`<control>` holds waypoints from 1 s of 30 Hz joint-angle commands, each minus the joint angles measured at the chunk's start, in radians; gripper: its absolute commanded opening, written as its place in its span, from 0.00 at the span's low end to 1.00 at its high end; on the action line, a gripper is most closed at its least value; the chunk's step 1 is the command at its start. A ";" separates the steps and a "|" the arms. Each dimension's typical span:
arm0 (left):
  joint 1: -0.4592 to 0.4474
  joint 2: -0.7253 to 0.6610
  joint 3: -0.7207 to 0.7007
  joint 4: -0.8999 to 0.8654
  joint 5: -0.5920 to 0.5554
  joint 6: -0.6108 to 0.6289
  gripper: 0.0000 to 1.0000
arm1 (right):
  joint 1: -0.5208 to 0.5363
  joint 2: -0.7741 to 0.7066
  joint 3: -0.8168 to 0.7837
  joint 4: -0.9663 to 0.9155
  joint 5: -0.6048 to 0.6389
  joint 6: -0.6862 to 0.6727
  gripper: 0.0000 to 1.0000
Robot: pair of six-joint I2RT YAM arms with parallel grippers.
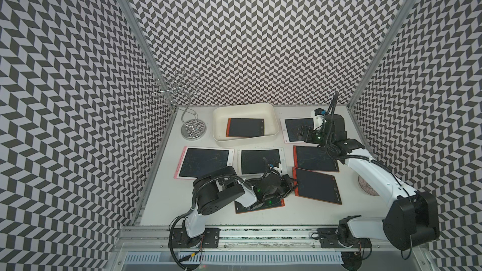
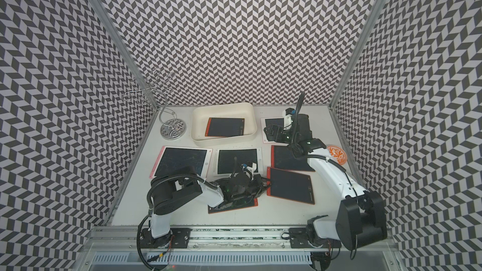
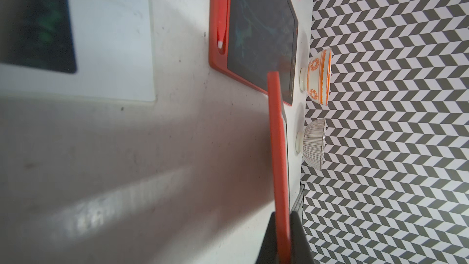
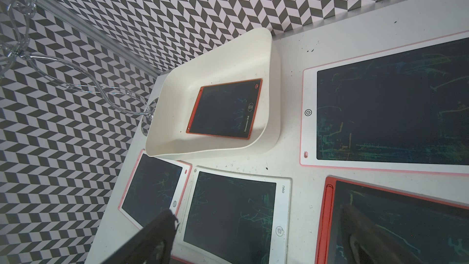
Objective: Take out the writing tablet from the storage box
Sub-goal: Place the writing tablet at the center of the board.
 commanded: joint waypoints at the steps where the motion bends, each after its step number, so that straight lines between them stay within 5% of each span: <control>1: -0.006 0.002 0.033 0.037 -0.016 -0.009 0.03 | -0.010 -0.014 -0.007 0.061 -0.009 -0.014 1.00; 17: 0.000 -0.019 0.079 -0.095 0.016 0.011 0.32 | -0.020 -0.008 0.000 0.060 -0.030 -0.015 0.99; 30: 0.000 -0.065 0.168 -0.386 0.022 0.059 0.57 | -0.025 -0.008 0.001 0.054 -0.034 -0.022 1.00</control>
